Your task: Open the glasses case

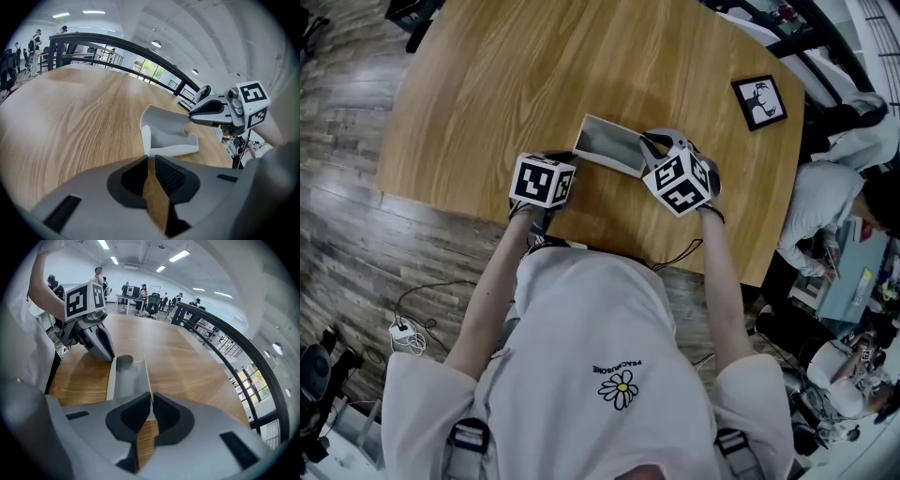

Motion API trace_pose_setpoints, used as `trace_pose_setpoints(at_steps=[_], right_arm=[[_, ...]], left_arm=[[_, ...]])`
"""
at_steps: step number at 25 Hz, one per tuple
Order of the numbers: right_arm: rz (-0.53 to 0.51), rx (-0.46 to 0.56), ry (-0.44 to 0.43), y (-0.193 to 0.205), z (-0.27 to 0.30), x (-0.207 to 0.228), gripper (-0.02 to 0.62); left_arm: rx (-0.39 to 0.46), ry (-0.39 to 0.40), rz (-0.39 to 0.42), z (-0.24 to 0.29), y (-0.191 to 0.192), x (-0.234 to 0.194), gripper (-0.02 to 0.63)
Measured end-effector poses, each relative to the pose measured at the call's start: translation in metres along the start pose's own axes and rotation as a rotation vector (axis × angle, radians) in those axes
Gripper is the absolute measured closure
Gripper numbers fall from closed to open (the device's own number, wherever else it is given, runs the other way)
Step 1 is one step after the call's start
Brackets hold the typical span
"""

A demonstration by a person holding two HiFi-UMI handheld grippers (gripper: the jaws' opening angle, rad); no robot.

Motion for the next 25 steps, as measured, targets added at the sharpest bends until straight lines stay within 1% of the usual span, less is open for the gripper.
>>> trace_pose_setpoints(at_steps=[4,5,6,9,11,12,15,17,19,20,23,25], right_arm=[[0.053,0.031,0.01,-0.001,-0.004,0.0,0.563],[0.074,0.051,0.022,-0.003,-0.008,0.002,0.56],[0.098,0.076,0.036,-0.007,-0.013,0.005,0.559],[0.176,0.178,0.091,-0.022,-0.038,0.022,0.531],[0.227,0.27,0.144,-0.037,-0.061,0.037,0.531],[0.252,0.321,0.176,-0.045,-0.074,0.045,0.534],[0.327,0.483,0.308,-0.071,-0.12,0.066,0.541],[0.383,0.6,0.399,-0.084,-0.156,0.075,0.543],[0.44,0.712,0.474,-0.092,-0.193,0.08,0.55],[0.47,0.765,0.511,-0.094,-0.211,0.08,0.555],[0.568,0.896,0.629,-0.092,-0.253,0.078,0.588],[0.619,0.942,0.714,-0.088,-0.271,0.074,0.588]], left_arm=[[0.002,0.013,-0.024,0.0,0.002,0.002,0.531],[0.013,0.017,-0.017,-0.003,-0.001,0.003,0.491],[0.029,0.014,-0.005,-0.007,-0.006,0.005,0.474],[0.114,-0.004,0.016,-0.027,-0.031,0.01,0.475],[0.202,-0.01,0.038,-0.044,-0.06,0.017,0.476],[0.252,-0.012,0.062,-0.054,-0.078,0.021,0.479],[0.406,-0.003,0.175,-0.09,-0.137,0.045,0.485],[0.508,0.019,0.257,-0.117,-0.173,0.075,0.485],[0.627,0.031,0.337,-0.146,-0.201,0.11,0.489],[0.696,0.035,0.373,-0.161,-0.212,0.127,0.498],[0.913,0.04,0.441,-0.201,-0.231,0.168,0.574],[1.009,0.016,0.462,-0.217,-0.232,0.181,0.586]])
Point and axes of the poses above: the fingertips, and each gripper's own axes: z forward along the fingers, x to its right, y out of its underside, the point moved 2 cm from there along -z, backward along the fingers, and after that the axes turned 2 degrees about -z, right-handed, at the moved point
